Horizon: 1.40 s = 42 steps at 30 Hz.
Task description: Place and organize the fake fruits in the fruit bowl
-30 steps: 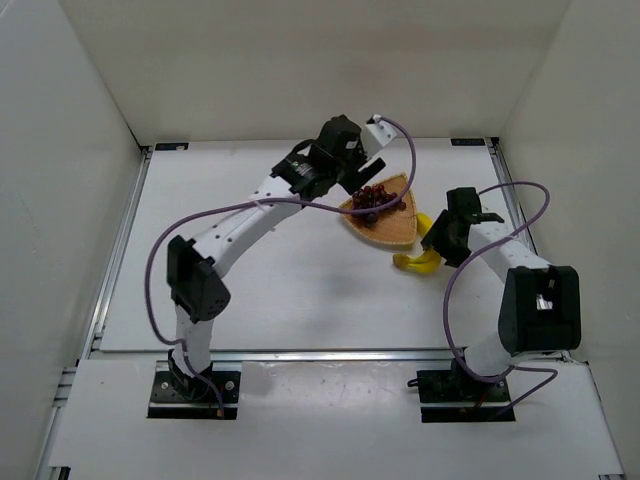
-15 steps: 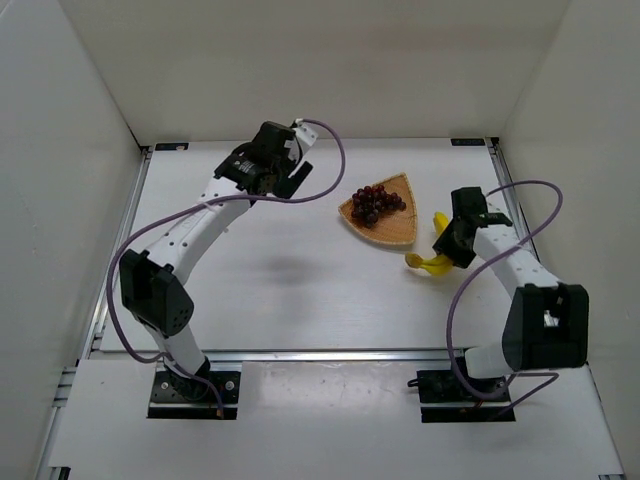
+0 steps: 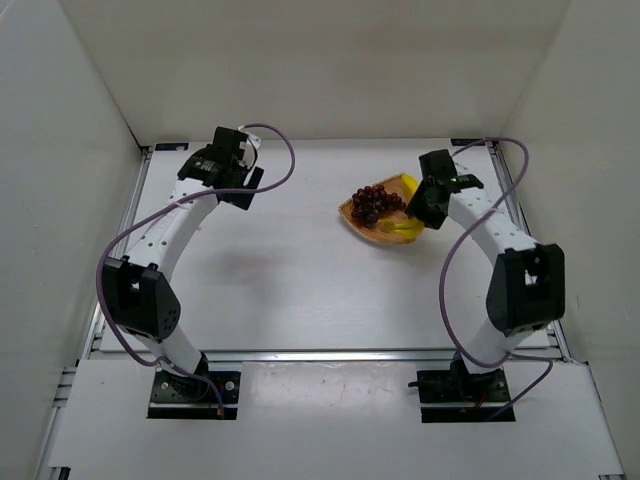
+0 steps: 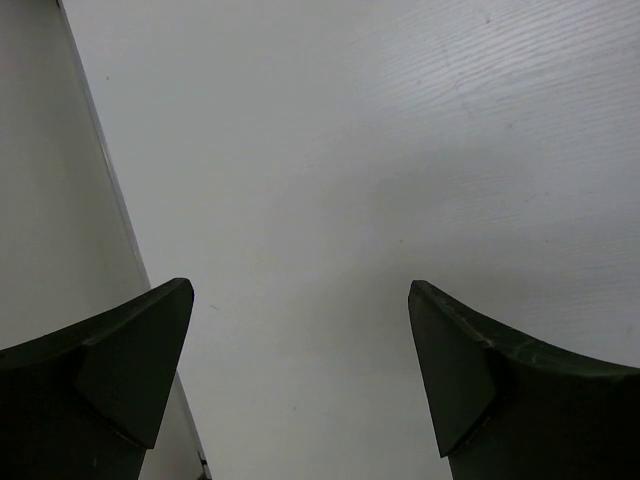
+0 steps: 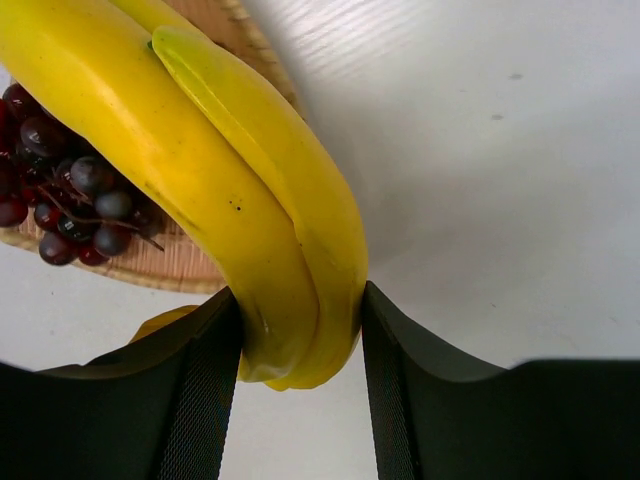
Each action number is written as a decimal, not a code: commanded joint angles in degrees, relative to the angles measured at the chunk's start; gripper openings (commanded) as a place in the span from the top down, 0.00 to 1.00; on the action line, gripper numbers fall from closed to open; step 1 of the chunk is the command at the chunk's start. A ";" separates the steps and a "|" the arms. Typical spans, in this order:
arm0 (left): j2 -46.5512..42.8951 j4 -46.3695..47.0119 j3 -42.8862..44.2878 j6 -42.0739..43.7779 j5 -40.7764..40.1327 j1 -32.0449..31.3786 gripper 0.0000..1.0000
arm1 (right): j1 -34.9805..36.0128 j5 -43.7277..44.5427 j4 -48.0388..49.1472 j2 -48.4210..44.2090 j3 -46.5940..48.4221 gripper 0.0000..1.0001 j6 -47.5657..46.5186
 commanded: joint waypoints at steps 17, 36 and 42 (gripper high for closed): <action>-8.60 -3.47 -4.36 -2.09 5.09 10.19 0.00 | 2.54 -4.87 -1.75 10.63 13.96 0.00 -4.04; -25.21 -3.83 -20.70 -1.57 12.11 35.85 0.00 | -31.72 -12.69 -6.49 -35.95 -17.74 0.00 -9.93; -31.02 -3.83 -25.55 -2.09 19.49 36.47 0.00 | -32.35 -16.03 -5.88 -40.27 -22.77 0.00 -7.92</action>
